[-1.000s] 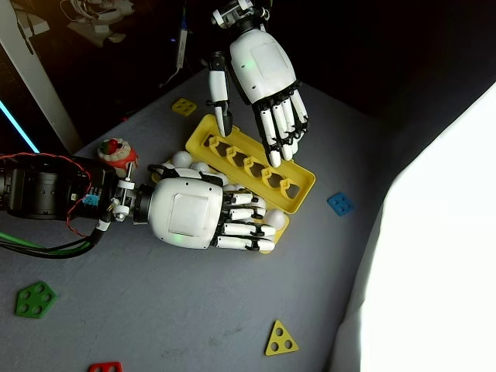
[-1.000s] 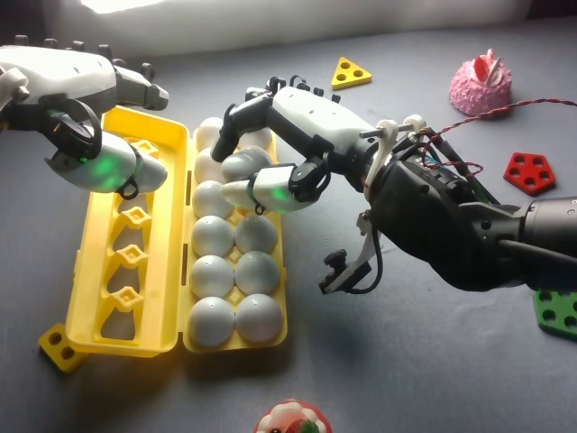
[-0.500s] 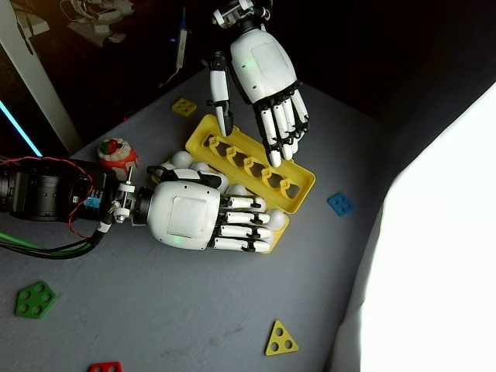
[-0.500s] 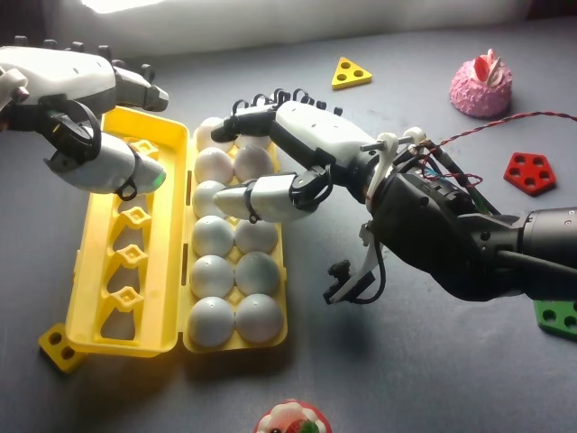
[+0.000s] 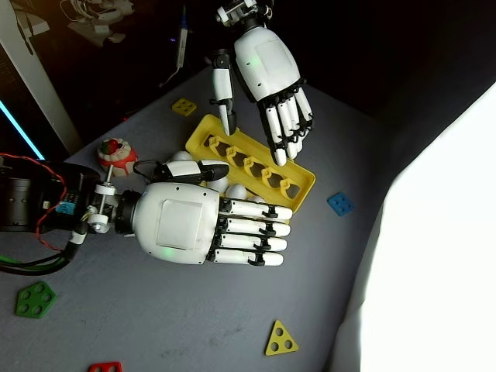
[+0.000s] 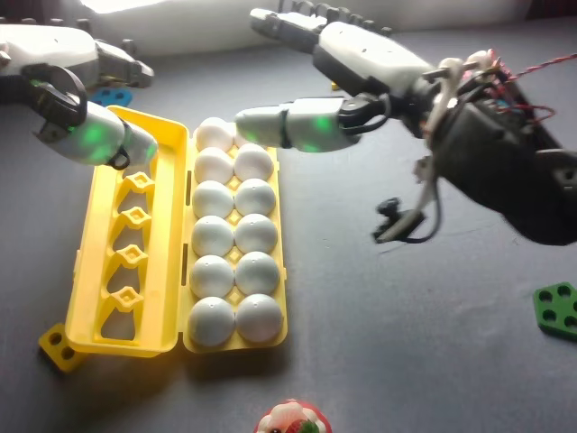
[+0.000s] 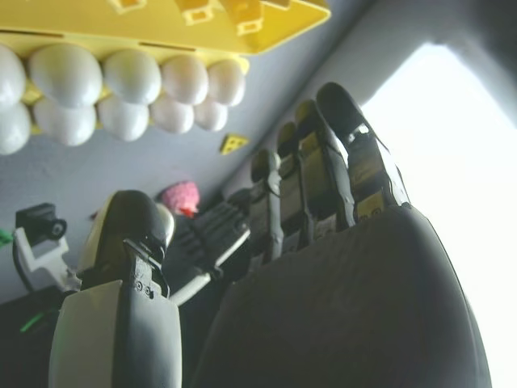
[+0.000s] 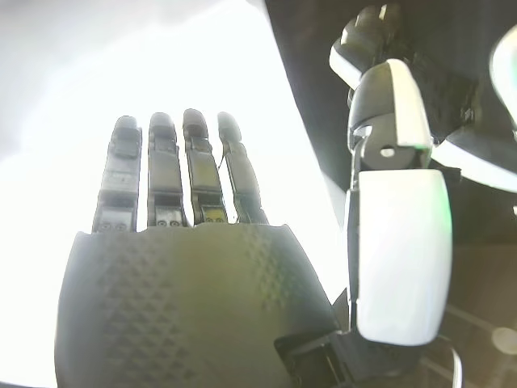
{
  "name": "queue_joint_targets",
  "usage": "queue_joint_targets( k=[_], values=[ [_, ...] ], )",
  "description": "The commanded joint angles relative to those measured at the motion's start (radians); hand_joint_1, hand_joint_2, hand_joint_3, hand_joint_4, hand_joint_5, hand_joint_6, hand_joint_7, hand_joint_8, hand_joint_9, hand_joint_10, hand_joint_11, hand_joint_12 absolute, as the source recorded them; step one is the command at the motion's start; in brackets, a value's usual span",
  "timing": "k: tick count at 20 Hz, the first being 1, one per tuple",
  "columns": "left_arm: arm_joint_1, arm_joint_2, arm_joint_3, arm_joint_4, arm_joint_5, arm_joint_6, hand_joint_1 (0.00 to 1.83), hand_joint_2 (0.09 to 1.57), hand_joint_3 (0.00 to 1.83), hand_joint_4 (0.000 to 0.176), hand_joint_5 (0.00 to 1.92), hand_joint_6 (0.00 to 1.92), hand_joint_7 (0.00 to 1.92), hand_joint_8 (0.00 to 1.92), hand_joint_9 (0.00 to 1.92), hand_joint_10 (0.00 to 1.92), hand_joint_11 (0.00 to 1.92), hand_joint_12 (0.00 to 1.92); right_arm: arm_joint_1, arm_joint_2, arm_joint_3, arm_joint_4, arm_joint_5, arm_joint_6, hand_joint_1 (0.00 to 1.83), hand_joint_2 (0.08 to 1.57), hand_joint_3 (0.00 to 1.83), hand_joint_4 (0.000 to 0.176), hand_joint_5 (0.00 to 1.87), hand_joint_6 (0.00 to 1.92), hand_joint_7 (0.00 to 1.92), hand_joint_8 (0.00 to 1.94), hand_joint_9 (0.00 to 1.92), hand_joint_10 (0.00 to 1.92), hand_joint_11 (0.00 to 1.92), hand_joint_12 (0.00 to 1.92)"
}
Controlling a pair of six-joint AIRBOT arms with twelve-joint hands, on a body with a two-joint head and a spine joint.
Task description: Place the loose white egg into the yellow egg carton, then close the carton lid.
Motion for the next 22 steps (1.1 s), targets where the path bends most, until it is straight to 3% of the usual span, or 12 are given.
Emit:
queue_joint_targets(
  k=[1, 4, 5, 6, 8, 9, 11, 13, 15, 19, 22],
  values=[
    [-0.017, 0.002, 0.006, 0.037, -0.01, -0.017, 0.5, 1.25, 0.0, 0.059, 0.22, 0.0, 0.22, 0.0, 0.28, 0.0, 0.0, 0.95, 0.006, 0.022, -0.013, -0.051, 0.057, -0.004, 0.45, 1.01, 0.01, 0.0, 0.15, 0.0, 0.13, 0.0, 0.08, 0.0, 0.0, 0.37],
    [-0.026, 0.0, 0.021, 0.034, -0.069, -0.128, 0.5, 1.24, 0.0, 0.06, 0.21, 0.0, 0.21, 0.0, 0.28, 0.0, 0.0, 0.94, 0.014, 0.127, -0.073, -0.102, -0.009, -0.033, 0.42, 1.01, 0.01, 0.0, 0.15, 0.0, 0.13, 0.0, 0.08, 0.0, 0.0, 0.39],
    [-0.026, -0.003, 0.028, 0.005, -0.092, -0.143, 0.46, 1.25, 0.0, 0.044, 0.26, 0.01, 0.27, 0.01, 0.31, 0.01, 0.0, 1.0, 0.015, 0.169, -0.092, -0.102, -0.032, -0.041, 0.21, 1.05, 0.02, 0.0, 0.19, 0.02, 0.17, 0.02, 0.1, 0.01, 0.0, 0.4],
    [-0.025, -0.007, 0.038, -0.042, -0.11, -0.149, 0.46, 1.25, 0.0, 0.044, 0.26, 0.01, 0.27, 0.01, 0.31, 0.01, 0.0, 1.0, 0.013, 0.211, -0.117, -0.106, -0.046, -0.041, 0.21, 1.05, 0.02, 0.0, 0.19, 0.02, 0.17, 0.02, 0.1, 0.01, 0.0, 0.4],
    [-0.019, -0.011, 0.046, -0.102, -0.154, -0.16, 0.53, 1.24, 0.0, 0.011, 0.43, 0.03, 0.48, 0.03, 0.48, 0.06, 0.0, 1.3, 0.001, 0.281, -0.159, -0.139, -0.046, -0.041, 0.12, 1.1, 0.03, 0.0, 0.19, 0.01, 0.18, 0.01, 0.1, 0.01, 0.0, 0.37],
    [-0.018, -0.013, 0.049, -0.116, -0.17, -0.175, 0.52, 1.24, 0.0, 0.006, 0.44, 0.03, 0.51, 0.04, 0.51, 0.07, 0.0, 1.35, -0.004, 0.314, -0.182, -0.161, -0.046, -0.041, 0.12, 1.1, 0.02, 0.0, 0.19, 0.01, 0.18, 0.0, 0.1, 0.01, 0.0, 0.32],
    [-0.018, -0.015, 0.055, -0.129, -0.193, -0.19, 0.54, 1.24, 0.0, 0.002, 0.49, 0.01, 0.6, 0.03, 0.54, 0.21, 0.0, 1.41, -0.008, 0.37, -0.22, -0.211, -0.057, -0.041, 0.15, 1.12, 0.01, 0.0, 0.2, 0.01, 0.18, 0.0, 0.1, 0.01, 0.0, 0.41],
    [-0.013, -0.017, 0.067, -0.13, -0.208, -0.226, 0.57, 1.23, 0.0, 0.0, 0.53, 0.01, 0.64, 0.03, 0.42, 0.61, 0.0, 1.46, -0.007, 0.442, -0.267, -0.23, -0.104, -0.04, 0.18, 1.12, 0.01, 0.0, 0.19, 0.01, 0.18, 0.0, 0.11, 0.02, 0.0, 0.52],
    [-0.007, -0.019, 0.081, -0.13, -0.212, -0.245, 0.55, 1.24, 0.0, 0.0, 0.52, 0.0, 0.64, 0.04, 0.32, 0.84, 0.0, 1.46, -0.017, 0.495, -0.303, -0.23, -0.118, -0.04, 0.17, 1.14, 0.01, 0.0, 0.17, 0.0, 0.16, 0.0, 0.1, 0.01, 0.0, 0.46],
    [-0.005, -0.027, 0.108, -0.13, -0.241, -0.251, 0.57, 1.23, 0.0, 0.0, 0.49, 0.0, 0.63, 0.04, 0.31, 0.86, 0.0, 1.46, -0.049, 0.561, -0.357, -0.235, -0.111, -0.042, 0.21, 1.13, 0.0, 0.0, 0.18, 0.0, 0.18, 0.0, 0.12, 0.02, 0.0, 0.51],
    [0.011, -0.031, 0.118, -0.129, -0.265, -0.304, 0.58, 1.23, 0.0, 0.0, 0.48, 0.0, 0.64, 0.04, 0.31, 0.85, 0.0, 1.47, -0.056, 0.572, -0.373, -0.24, -0.11, -0.042, 0.22, 1.13, 0.0, 0.0, 0.18, 0.0, 0.18, 0.0, 0.12, 0.01, 0.0, 0.42]
  ],
)
